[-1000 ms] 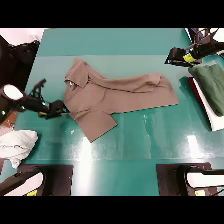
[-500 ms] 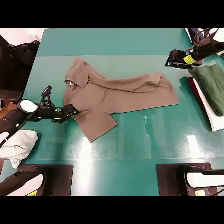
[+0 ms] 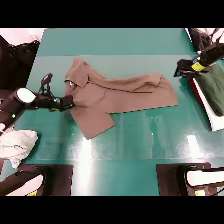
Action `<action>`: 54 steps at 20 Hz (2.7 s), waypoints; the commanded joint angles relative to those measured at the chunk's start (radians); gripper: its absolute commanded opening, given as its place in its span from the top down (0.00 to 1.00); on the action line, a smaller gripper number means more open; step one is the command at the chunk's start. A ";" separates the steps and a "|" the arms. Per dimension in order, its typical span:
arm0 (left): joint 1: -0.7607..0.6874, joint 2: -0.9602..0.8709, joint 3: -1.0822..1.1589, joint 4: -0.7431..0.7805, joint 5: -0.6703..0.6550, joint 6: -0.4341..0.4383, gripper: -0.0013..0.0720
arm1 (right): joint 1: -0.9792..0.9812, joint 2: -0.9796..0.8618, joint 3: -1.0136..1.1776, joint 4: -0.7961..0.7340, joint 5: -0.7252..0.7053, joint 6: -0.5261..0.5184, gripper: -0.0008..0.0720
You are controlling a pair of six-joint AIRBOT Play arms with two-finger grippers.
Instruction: Fold the shirts.
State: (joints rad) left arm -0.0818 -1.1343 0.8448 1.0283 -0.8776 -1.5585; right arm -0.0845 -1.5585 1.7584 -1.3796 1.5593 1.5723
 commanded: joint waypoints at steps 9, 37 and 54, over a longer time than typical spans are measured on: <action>-0.001 0.005 0.230 0.192 -0.179 0.002 0.94 | -0.216 -0.069 -0.429 0.184 -0.031 -0.126 0.31; -0.001 0.157 0.840 0.191 -0.249 0.023 0.93 | -0.073 0.461 -0.283 0.371 -0.294 -0.142 0.97; -0.001 0.331 1.282 -0.167 -0.246 0.127 0.94 | -0.489 0.975 0.058 0.359 -0.335 -0.055 0.97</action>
State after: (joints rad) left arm -0.0826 -0.8127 2.1277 0.9344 -1.1194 -1.4639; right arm -0.4404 -0.6125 1.7977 -1.0229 1.1896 1.4643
